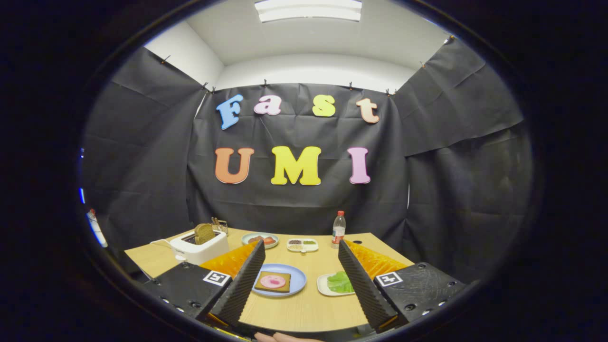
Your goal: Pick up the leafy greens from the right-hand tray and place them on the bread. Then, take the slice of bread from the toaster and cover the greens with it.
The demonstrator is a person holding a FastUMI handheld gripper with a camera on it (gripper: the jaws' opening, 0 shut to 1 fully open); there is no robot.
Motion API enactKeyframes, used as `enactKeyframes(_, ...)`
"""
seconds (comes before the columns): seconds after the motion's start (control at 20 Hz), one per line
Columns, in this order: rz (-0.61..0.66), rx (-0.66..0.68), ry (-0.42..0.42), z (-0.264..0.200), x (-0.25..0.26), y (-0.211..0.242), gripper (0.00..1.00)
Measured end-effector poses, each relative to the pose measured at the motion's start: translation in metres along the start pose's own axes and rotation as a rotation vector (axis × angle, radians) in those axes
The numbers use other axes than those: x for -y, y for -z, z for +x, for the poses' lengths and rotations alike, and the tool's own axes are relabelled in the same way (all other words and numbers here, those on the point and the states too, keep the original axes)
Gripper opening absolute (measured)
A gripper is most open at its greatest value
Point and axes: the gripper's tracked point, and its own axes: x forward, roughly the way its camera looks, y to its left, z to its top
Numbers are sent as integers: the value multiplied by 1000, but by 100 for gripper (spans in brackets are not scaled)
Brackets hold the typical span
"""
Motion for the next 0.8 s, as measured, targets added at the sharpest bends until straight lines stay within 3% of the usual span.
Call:
enactKeyframes(0.35,28,-46,50,42,32,10,95)
enactKeyframes(0.8,-5,-202,155,144,113,42,95)
